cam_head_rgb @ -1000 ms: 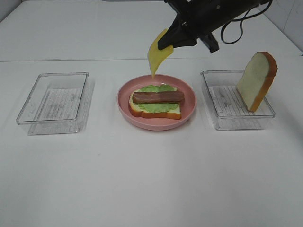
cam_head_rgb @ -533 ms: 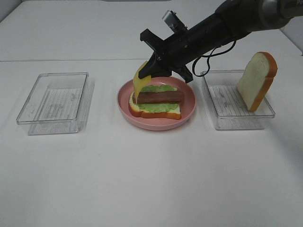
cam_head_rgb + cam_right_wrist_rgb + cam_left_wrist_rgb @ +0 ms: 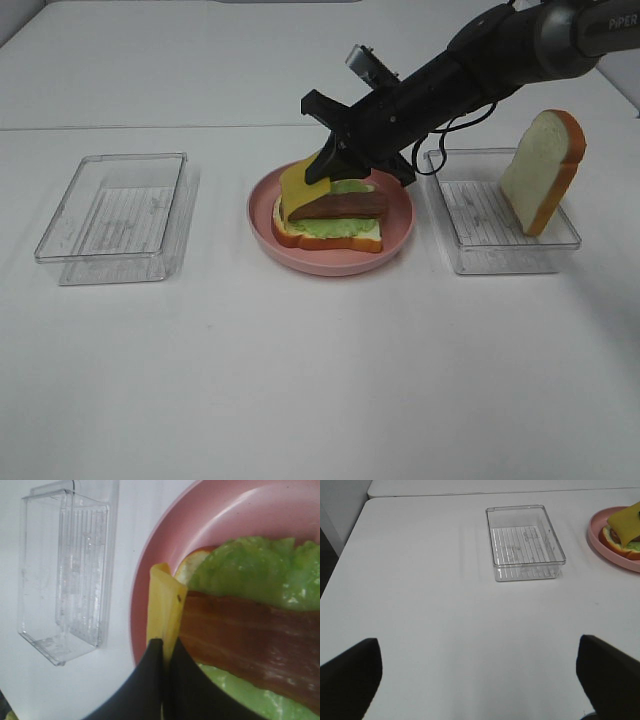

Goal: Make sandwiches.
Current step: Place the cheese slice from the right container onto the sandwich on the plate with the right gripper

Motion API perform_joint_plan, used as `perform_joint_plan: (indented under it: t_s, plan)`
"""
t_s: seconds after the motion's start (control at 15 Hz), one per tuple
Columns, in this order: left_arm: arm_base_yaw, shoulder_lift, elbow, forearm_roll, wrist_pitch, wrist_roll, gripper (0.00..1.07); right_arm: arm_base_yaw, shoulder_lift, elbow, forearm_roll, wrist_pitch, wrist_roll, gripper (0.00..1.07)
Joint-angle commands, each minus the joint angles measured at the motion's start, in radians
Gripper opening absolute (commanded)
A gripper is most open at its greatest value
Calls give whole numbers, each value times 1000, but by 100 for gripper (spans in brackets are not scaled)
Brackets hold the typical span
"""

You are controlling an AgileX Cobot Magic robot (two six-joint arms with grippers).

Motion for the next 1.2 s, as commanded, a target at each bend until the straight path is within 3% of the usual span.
perform_joint_plan:
  t_s: [0.07,0.53,0.87,1.0,1.07,1.13,1.2]
  plan:
    - [-5,-23,2,0,-4,-6,98,-4,-1,-9,-74,-15,-10,0]
    - [-5,-23,2,0,-4,-6,98,-4,-4,-63,-267,-13,92,0]
    - [-5,-23,2,0,-4,-6,98,-4,-4,-64,-296,9,104,3]
    - [-5,-23,2,0,-4,-6,98,-4,-4,-64,-294,11,118,22]
    - [-5,-23,2,0,-4,-6,98,-4,-16,-65,-289,26,201,62]
    - [-5,-23,2,0,-4,-6,98,-4,-35,-69,-319,34,212,87]
    - [-5,-23,2,0,-4,-6,98,-4,-64,-70,-351,40,199,100]
